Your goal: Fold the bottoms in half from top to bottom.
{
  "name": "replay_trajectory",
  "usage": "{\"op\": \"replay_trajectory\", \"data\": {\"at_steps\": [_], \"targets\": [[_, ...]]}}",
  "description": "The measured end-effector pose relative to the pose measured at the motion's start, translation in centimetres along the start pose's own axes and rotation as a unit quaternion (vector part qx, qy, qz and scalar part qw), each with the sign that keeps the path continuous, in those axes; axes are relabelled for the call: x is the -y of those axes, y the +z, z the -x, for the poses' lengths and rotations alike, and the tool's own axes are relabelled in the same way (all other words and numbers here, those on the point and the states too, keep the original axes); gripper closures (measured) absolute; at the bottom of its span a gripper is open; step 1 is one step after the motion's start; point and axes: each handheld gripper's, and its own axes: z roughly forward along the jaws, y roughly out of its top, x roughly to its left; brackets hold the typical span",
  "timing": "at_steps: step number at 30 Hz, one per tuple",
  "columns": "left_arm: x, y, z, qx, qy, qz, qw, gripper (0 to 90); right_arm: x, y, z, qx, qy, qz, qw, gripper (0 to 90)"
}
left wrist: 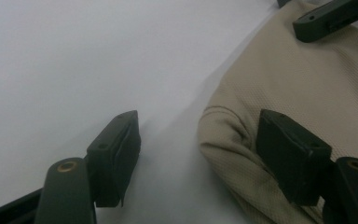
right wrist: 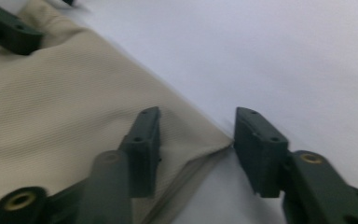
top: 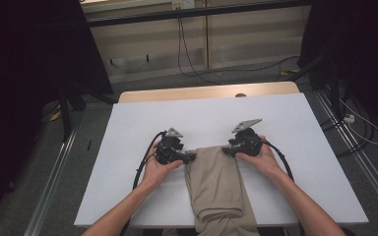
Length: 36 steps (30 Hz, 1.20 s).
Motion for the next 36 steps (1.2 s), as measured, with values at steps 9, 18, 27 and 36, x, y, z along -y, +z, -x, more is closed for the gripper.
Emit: {"op": "replay_trajectory", "data": {"at_steps": [9, 18, 27, 36], "targets": [[0.1, 0.1, 0.2, 0.035, 0.002, -0.008, 0.9994, 37.1, -0.1, -0.2, -0.3, -0.028, 0.014, -0.016, 0.9994, 69.3], [0.6, 0.0, 1.2, 0.100, -0.022, -0.007, 0.9947, 73.9, 0.2, -0.4, -0.4, -0.047, 0.042, -0.017, 0.9978, 84.1], [-0.7, -2.0, 0.8, 0.071, -0.058, 0.042, 0.9949, 81.7, -0.7, -1.8, -0.2, -0.032, 0.074, 0.025, 0.9965, 85.6], [-3.2, -3.9, -1.3, 0.023, -0.078, 0.097, 0.9919, 81.9, -4.2, -3.8, 0.4, -0.007, 0.086, 0.098, 0.9914, 85.7]]}}
